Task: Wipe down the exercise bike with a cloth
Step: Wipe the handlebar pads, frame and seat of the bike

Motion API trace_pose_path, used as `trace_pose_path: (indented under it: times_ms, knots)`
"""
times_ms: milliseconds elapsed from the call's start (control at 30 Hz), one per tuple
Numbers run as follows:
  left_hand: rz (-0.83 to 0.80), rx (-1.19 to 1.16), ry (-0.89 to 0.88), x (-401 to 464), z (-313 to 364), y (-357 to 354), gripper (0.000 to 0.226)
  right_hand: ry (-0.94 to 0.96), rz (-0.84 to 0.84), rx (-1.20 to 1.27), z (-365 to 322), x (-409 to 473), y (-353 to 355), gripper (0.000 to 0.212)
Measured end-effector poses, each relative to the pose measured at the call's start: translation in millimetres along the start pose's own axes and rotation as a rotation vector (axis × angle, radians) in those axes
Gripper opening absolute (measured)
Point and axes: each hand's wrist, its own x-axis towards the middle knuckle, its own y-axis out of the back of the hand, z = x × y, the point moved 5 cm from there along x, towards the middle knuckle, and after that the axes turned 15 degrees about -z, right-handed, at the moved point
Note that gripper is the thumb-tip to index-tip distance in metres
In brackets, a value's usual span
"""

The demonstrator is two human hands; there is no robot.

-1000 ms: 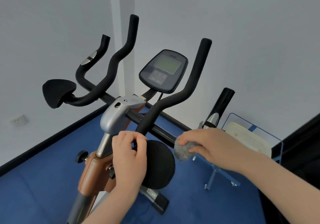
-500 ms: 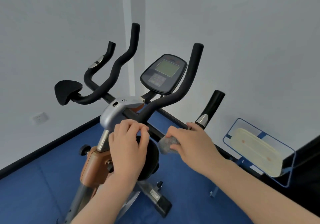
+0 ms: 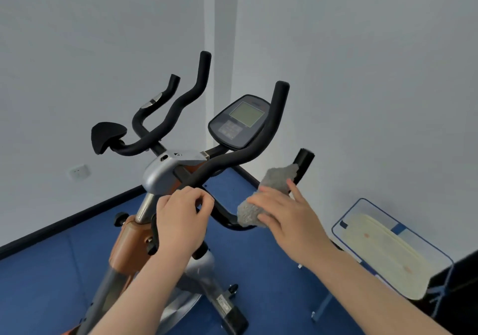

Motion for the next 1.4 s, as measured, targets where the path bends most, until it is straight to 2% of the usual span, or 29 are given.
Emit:
trace_pose_path:
  times_ms: [67,200,267,333,467,600,667,833,967,1133,1267,1400]
  knots:
    - [-0.003,-0.035,-0.013,-1.1,0.3,-0.1,0.025,0.061,-0.002,-0.040,8.3,-1.3,3.1,0.032]
    - [0.053,-0.117,-0.050,-6.4,-0.2,3.3,0.025,-0.080,0.203,0.096,42.0,-12.6,24.3,0.039]
    - [0.061,-0.158,-0.028,-9.0,1.9,3.2,0.025,-0.028,0.164,0.105,36.1,-13.0,13.1,0.041]
    - [0.057,-0.205,-0.026,-12.5,14.0,3.8,0.023,0.061,0.140,0.014,36.4,-13.8,15.1,0.039]
    - [-0.027,-0.223,-0.165,-9.0,65.0,-4.0,0.018,0.005,0.276,0.009,61.3,-16.9,34.5,0.046]
    - [-0.124,-0.278,-0.228,13.5,99.4,-25.3,0.017,0.126,0.264,-0.071,49.2,-18.5,24.9,0.058]
    - [-0.173,-0.270,-0.242,27.7,107.1,-34.5,0.015,0.106,0.346,-0.078,65.9,-17.7,45.2,0.058]
    - [-0.150,-0.393,-0.229,73.1,122.8,-30.6,0.015,-0.103,0.608,0.308,98.2,-8.5,101.0,0.042]
    - [-0.088,-0.514,-0.183,115.8,130.2,-27.7,0.017,-0.179,0.548,0.693,126.4,18.3,101.0,0.036]
    - [-0.006,-0.539,-0.091,135.7,119.3,-34.6,0.023,-0.047,0.541,0.781,139.6,59.1,110.2,0.030]
    - [0.037,-0.583,-0.033,150.6,111.1,-35.6,0.026,0.167,0.617,0.586,139.9,102.4,117.1,0.027]
    - [0.062,-0.575,0.048,148.7,103.4,-43.1,0.026,0.314,0.464,0.514,145.4,120.0,66.2,0.026]
